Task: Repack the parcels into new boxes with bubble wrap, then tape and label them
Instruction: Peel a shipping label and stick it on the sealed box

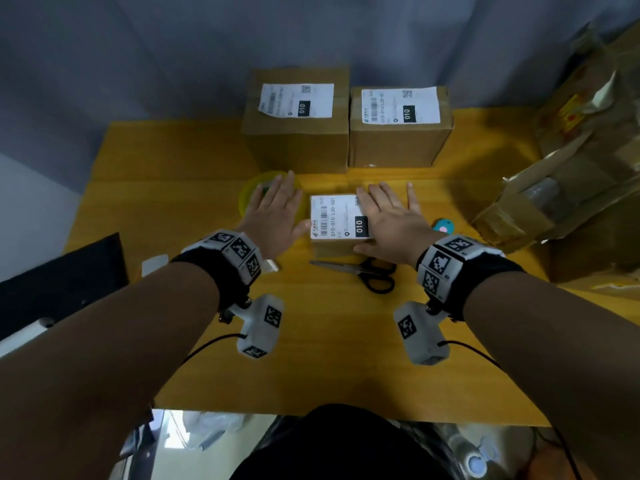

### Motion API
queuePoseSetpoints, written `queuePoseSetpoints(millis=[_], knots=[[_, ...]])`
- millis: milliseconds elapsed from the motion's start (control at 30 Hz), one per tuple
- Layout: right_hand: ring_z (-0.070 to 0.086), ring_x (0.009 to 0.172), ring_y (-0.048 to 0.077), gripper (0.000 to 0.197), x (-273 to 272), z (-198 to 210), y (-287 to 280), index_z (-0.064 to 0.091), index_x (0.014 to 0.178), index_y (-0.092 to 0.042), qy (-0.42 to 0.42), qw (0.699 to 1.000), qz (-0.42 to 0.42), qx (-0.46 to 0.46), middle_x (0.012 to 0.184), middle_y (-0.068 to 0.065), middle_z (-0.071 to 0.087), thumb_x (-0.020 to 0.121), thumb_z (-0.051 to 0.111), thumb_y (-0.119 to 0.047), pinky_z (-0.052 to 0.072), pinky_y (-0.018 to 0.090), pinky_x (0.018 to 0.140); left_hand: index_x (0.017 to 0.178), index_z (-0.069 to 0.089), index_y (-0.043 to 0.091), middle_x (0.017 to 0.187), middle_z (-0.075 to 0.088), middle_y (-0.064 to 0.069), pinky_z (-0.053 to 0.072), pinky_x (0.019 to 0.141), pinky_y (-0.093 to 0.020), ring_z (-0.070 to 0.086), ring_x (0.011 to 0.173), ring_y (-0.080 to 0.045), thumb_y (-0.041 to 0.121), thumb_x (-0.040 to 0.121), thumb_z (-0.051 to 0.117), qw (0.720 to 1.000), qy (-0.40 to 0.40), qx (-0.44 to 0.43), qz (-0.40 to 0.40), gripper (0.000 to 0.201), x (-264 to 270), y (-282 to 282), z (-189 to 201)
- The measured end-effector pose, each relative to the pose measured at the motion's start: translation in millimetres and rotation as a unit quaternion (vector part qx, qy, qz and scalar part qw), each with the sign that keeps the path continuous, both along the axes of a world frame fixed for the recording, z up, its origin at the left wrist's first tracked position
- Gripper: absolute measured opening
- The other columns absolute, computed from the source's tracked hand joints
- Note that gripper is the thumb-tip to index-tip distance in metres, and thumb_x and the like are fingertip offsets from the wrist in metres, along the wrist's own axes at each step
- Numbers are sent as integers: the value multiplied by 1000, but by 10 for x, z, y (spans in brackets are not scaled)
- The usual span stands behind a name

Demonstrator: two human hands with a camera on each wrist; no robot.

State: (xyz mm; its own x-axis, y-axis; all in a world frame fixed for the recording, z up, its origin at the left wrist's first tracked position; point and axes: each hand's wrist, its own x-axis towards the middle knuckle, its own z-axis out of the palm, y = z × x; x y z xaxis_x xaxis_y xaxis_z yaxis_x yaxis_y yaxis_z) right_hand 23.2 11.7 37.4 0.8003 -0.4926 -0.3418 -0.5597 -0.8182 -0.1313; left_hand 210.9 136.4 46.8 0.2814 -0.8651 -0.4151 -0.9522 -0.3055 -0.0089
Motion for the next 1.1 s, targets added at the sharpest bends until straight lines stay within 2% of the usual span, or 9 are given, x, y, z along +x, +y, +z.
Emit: queuePoseSetpoints(millis=[100,233,367,500,600,667,767,867,1100], knots=[[5,147,24,108,79,80,-8,3,151,-13,0,1000,7,-11,158,7,13,77,65,-59,-9,53,116,152,9,11,159,-10,-9,-5,117,-42,-11,146,-24,45,100,27,1000,-3,-31,-4,64,92,-76,117],[30,134,23,101,225,199,-88,23,145,-16,-6,1000,0,0,144,4,33,67,74,-54,14,45,115,151,12,11,160,-4,-6,-3,118,-39,-8,147,-20,39,102,26,998,28,-57,0,59,150,-213,238],[28,134,23,99,377,342,-274,21,146,-17,-32,999,-24,15,143,4,31,69,77,-41,18,42,114,151,11,12,160,-2,-6,2,119,-39,-5,147,-20,38,102,25,996,27,-84,14,58,304,-438,291],[28,136,24,90,548,444,-418,22,148,-18,6,1000,-24,14,145,4,31,79,58,-63,13,47,117,151,8,13,160,1,-4,4,120,-40,-3,147,-19,40,101,24,994,26,-100,26,59,445,-703,337],[30,134,24,65,824,593,-516,34,142,-19,-102,994,-12,-38,145,6,35,91,41,-58,21,44,112,151,6,12,160,-2,-5,1,120,-40,-5,147,-20,38,102,21,994,-4,-112,12,57,569,-902,386],[19,142,24,58,1089,620,-575,28,147,-16,-131,990,7,-54,153,8,24,96,38,-42,12,42,117,151,4,13,160,-5,-6,-3,119,-41,-7,147,-21,33,103,21,990,-50,-129,-8,56,629,-1035,413],[-8,148,18,64,1411,488,-642,-2,153,-14,-64,998,3,-8,161,5,-8,100,24,-38,-9,39,117,151,-3,15,159,-11,-3,-8,117,-42,-11,146,-19,35,102,18,990,-85,-109,-28,57,700,-1160,356],[-13,146,15,66,1477,307,-695,-10,152,-17,14,1000,-8,23,159,1,-17,101,19,-47,-8,43,119,151,-8,17,158,-15,0,-5,118,-40,-12,146,-15,48,100,13,999,-37,-36,2,64,833,-1093,155],[-15,146,13,73,1390,325,-740,-14,151,-19,18,1000,12,22,158,-1,-20,99,23,-53,-8,47,118,151,-9,12,159,-10,-4,-2,119,-43,-7,147,-20,66,92,19,996,-60,-43,52,84,1070,-800,159]])
